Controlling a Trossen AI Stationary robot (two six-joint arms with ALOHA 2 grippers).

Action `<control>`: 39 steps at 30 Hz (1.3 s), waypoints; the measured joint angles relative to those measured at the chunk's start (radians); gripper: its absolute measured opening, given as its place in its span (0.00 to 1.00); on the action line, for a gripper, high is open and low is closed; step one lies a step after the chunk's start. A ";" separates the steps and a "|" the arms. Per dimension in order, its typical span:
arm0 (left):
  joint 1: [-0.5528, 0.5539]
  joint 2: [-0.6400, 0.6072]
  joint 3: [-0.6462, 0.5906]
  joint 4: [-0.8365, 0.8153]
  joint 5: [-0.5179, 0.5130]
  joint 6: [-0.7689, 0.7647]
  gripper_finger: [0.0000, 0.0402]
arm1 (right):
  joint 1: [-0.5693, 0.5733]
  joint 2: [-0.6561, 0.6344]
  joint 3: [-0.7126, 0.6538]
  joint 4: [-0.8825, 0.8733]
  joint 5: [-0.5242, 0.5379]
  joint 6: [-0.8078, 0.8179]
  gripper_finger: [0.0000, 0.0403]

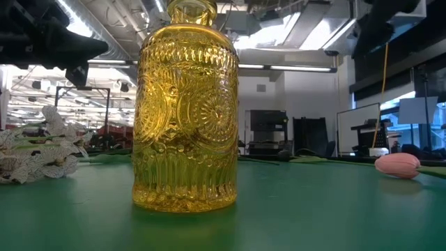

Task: Sort flowers into vase by color
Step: Put the pink tulip flower into the transparent vase

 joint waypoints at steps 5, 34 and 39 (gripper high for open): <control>0.000 0.000 0.000 0.000 0.005 -0.007 0.00 | 0.067 0.029 0.000 -0.032 0.027 0.067 0.75; 0.000 0.000 0.013 -0.037 -0.033 0.000 0.00 | 0.184 0.181 0.000 -0.122 0.054 0.174 0.75; 0.000 0.000 0.013 -0.037 -0.034 0.000 0.00 | 0.184 0.181 0.000 -0.118 0.091 0.173 0.75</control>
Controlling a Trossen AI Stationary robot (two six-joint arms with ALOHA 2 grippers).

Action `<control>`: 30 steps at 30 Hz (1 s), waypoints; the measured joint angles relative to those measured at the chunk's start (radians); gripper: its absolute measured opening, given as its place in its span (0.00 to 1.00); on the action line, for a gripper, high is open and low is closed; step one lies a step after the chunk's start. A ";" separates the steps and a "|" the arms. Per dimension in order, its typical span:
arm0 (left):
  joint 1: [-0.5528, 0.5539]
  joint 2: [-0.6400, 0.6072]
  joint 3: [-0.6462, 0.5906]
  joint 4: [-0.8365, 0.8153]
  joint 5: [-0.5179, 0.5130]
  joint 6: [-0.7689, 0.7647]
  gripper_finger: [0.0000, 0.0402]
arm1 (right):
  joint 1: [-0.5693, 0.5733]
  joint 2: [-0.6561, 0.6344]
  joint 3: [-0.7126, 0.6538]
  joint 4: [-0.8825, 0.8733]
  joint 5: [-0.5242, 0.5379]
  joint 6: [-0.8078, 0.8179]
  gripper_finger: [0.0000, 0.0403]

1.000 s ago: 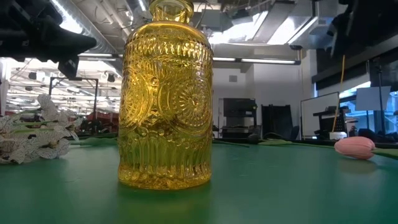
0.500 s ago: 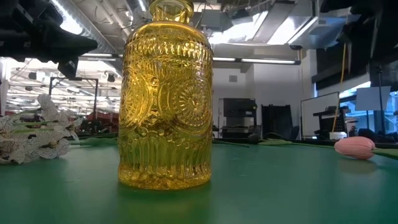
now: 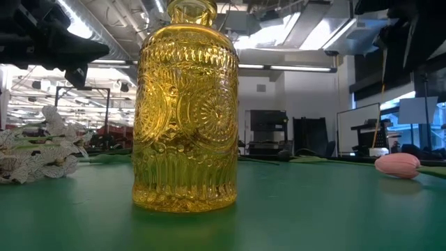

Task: Sort flowers into vase by color
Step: Put the pink tulip flower into the transparent vase

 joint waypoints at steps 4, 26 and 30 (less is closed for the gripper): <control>0.000 0.000 0.000 0.000 0.000 0.000 0.00 | 0.000 0.000 0.000 0.002 0.014 0.000 0.75; 0.000 0.000 0.000 0.000 0.000 -0.003 0.00 | 0.020 0.000 -0.195 0.261 -0.048 0.091 0.75; 0.000 0.000 0.000 0.000 0.000 -0.001 0.00 | 0.051 0.000 -0.279 0.268 -0.087 0.229 0.75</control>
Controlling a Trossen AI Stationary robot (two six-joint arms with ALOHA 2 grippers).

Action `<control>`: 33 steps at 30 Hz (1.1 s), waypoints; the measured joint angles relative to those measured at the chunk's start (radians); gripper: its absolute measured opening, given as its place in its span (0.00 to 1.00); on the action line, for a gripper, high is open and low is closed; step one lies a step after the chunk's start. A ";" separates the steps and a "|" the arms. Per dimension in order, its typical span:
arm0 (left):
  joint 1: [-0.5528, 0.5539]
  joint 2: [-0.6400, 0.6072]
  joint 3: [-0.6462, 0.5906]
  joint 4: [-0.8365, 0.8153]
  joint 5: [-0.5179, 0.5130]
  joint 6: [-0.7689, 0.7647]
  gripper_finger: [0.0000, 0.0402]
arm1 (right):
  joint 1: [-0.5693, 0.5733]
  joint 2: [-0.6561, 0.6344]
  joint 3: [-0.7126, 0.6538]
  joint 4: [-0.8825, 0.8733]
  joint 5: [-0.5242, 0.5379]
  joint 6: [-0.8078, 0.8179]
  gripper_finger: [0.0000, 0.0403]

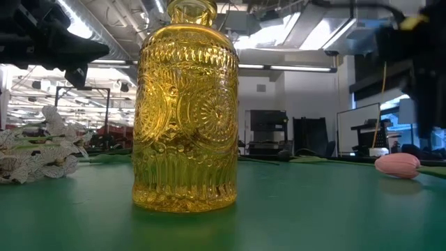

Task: Sort flowers into vase by color
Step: Put the pink tulip flower into the transparent vase

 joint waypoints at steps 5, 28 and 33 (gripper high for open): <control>0.000 0.000 0.000 0.000 0.000 0.000 0.00 | 0.044 0.000 -0.048 -0.007 -0.036 0.167 0.75; 0.000 0.000 0.000 0.000 0.001 -0.027 0.00 | 0.149 -0.002 0.063 -0.201 -0.276 0.747 0.75; 0.000 0.000 0.000 0.000 0.003 -0.029 0.00 | 0.221 -0.002 -0.033 -0.081 -0.183 0.902 0.75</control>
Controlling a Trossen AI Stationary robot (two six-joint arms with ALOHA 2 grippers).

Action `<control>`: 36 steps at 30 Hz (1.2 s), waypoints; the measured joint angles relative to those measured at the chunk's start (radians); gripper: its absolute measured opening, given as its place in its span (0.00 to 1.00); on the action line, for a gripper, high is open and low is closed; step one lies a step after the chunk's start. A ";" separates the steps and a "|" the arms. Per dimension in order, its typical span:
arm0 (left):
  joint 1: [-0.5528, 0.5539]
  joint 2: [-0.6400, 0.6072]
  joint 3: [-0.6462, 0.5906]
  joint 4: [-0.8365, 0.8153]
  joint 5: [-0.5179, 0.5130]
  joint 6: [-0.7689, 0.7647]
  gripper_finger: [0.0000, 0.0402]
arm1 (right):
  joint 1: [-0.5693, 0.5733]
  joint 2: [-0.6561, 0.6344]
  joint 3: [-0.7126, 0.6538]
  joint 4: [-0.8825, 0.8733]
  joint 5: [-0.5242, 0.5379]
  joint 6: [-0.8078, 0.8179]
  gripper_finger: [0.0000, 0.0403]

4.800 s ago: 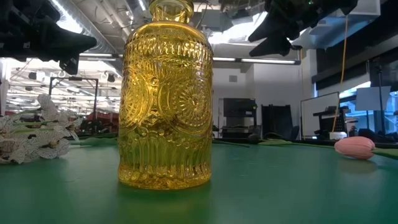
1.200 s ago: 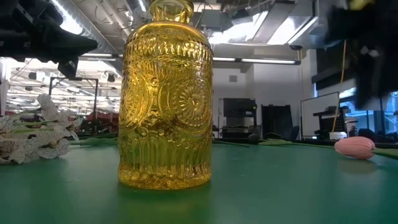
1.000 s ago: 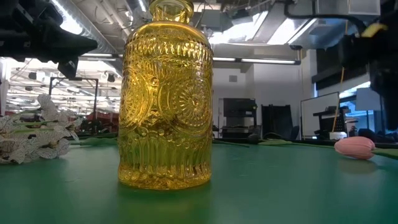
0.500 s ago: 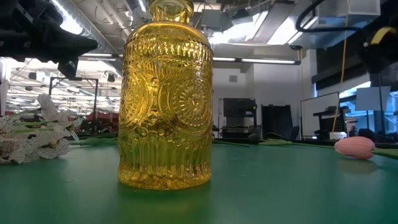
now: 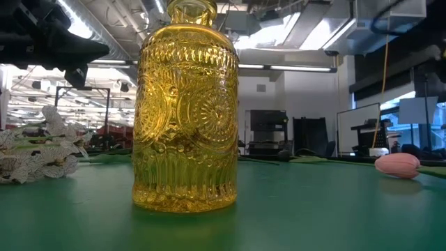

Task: Sort flowers into vase by color
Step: Put the pink tulip flower into the transparent vase

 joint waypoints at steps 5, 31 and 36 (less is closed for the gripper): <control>0.000 0.000 0.000 0.000 0.002 -0.022 0.00 | 0.041 0.000 -0.139 0.189 -0.002 0.133 0.75; 0.000 0.000 0.000 0.000 0.008 -0.026 0.00 | 0.049 0.000 -0.212 0.321 0.146 0.196 0.50; 0.000 0.000 0.000 0.000 0.008 -0.026 0.00 | 0.049 0.001 -0.207 0.339 0.169 0.178 0.50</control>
